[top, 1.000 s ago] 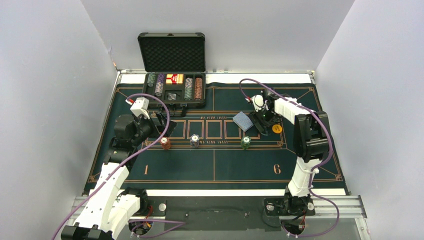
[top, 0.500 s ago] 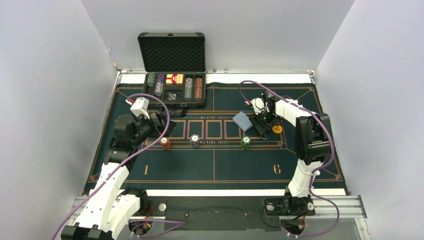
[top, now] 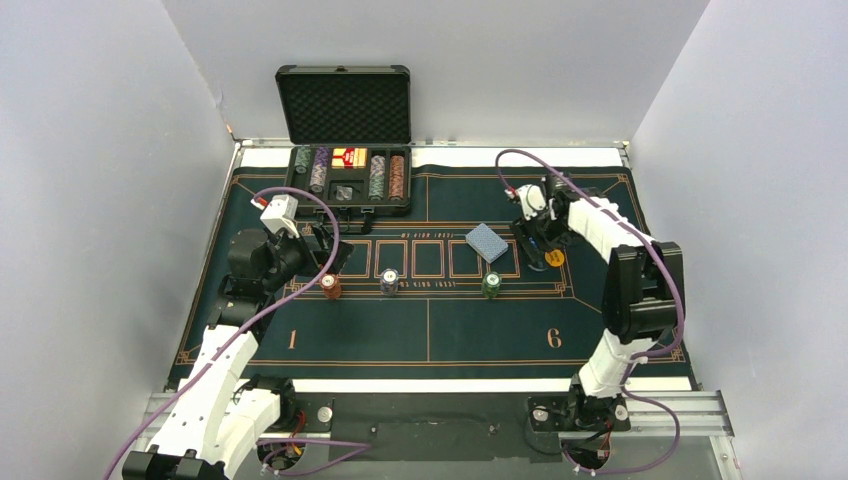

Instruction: Distribute texas hold em gaming equipment

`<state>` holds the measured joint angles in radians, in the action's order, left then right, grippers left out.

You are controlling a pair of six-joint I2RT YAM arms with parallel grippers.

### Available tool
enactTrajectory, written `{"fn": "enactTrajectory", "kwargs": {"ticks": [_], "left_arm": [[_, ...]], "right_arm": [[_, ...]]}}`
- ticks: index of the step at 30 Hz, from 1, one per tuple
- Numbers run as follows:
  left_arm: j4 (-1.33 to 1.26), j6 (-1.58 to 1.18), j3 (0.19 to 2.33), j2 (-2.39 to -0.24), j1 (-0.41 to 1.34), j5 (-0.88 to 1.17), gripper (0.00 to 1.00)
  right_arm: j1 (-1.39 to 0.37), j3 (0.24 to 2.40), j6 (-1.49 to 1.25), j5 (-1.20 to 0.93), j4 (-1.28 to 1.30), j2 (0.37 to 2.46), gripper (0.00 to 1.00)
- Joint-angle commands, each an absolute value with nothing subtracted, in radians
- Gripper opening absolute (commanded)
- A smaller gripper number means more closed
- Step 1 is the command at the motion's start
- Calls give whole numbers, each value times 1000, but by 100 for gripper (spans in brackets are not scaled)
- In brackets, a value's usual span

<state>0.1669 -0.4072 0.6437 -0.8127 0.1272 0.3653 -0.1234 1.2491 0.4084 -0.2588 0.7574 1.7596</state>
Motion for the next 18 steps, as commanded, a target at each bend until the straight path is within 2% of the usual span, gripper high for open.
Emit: {"fn": "enactTrajectory", "kwargs": {"ticks": [1, 9, 18], "left_arm": [[108, -408, 644, -811, 117, 387, 98], [106, -410, 642, -808, 118, 391, 98], [106, -410, 643, -809, 118, 390, 98]], "right_arm": [[-37, 1303, 404, -248, 751, 1719, 45], [106, 1456, 420, -135, 760, 1838, 46], [150, 1668, 399, -30, 805, 2041, 50]]}}
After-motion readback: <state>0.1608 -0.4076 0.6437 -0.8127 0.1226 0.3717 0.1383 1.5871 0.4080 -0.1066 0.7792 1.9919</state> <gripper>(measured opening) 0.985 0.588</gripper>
